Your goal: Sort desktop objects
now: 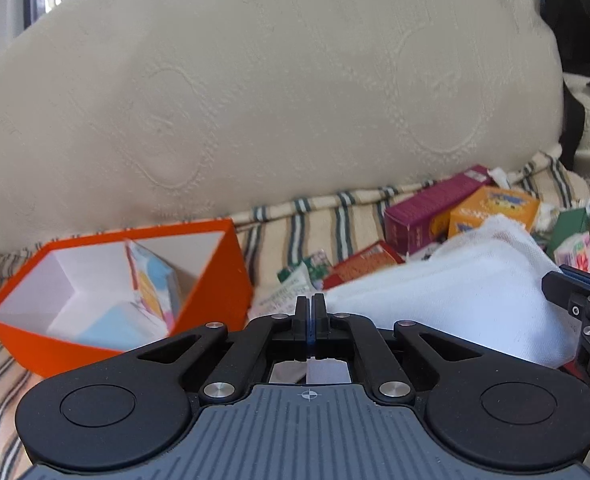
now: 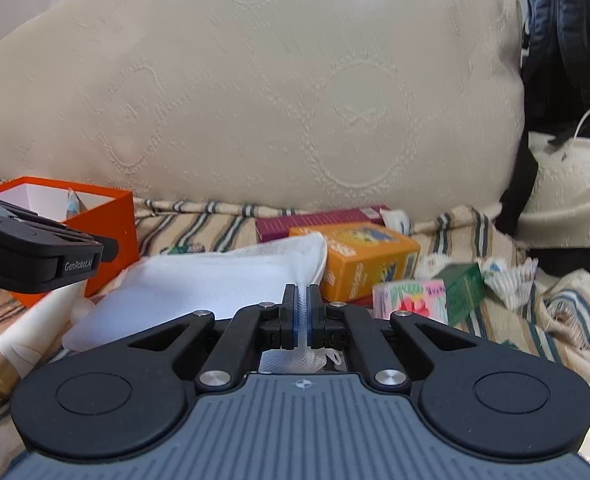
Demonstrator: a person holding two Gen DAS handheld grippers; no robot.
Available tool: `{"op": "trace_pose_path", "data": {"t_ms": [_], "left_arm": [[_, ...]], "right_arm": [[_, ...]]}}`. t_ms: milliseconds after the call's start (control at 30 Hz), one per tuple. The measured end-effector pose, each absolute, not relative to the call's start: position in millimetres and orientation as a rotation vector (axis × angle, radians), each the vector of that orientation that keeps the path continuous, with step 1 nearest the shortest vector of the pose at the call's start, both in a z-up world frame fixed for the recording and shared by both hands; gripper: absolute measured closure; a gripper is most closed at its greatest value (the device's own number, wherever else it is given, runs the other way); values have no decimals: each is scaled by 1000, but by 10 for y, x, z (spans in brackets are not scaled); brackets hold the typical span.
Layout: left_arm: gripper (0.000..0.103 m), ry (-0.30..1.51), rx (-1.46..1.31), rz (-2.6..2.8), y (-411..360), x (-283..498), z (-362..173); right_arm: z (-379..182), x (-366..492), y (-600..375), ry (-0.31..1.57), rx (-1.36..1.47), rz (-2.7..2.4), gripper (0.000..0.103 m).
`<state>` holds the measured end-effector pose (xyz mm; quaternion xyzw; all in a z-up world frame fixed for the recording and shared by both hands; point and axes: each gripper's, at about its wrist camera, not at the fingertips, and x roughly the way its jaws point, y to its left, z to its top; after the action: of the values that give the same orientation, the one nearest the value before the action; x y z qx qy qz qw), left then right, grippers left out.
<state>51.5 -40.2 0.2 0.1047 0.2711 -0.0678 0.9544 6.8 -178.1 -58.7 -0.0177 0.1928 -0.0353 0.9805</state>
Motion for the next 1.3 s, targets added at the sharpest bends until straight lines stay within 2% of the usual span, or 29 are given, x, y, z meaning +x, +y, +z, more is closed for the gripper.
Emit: {"op": "trace_pose_path", "data": {"t_ms": [533,733,767,833,900,967,1000,1067,1100,1133,1200,1300], "left_arm": [[103,468,176,-126,-146,374,337],[103,544,157,-139,-107,429,231],[80,563,158,-141,-103,439,180],[72,605,146,-162,-122,448,80],[37,635,135,-181,-143,459,-5],[21,637,133,-185,-176,457,-66],[15,644,132,-194,-189,451,-92],[10,678,127,-237,-198,485,-141],[8,686,131,-232,-218,494,-163],[6,695,140,-223,-233,514,-190],[3,727,151,-220,-260,581,-250],[0,741,165,-203,-270,652,-330]], "right_arm": [[-276,-14,-1636,292,-58,-74,99],[-273,-23,-1664,300,-54,-83,99],[-314,-27,-1678,311,-50,-84,99],[-409,-23,-1720,340,-31,-87,99],[-510,-19,-1772,374,-4,-91,99],[-608,4,-1843,420,25,-88,99],[-648,9,-1881,432,35,-91,97],[-712,40,-1971,463,75,-94,91],[-734,53,-2010,475,102,-87,80],[-754,61,-2045,479,126,-83,55],[-785,73,-2066,476,131,-79,28],[-836,123,-2038,503,119,-57,29]]}}
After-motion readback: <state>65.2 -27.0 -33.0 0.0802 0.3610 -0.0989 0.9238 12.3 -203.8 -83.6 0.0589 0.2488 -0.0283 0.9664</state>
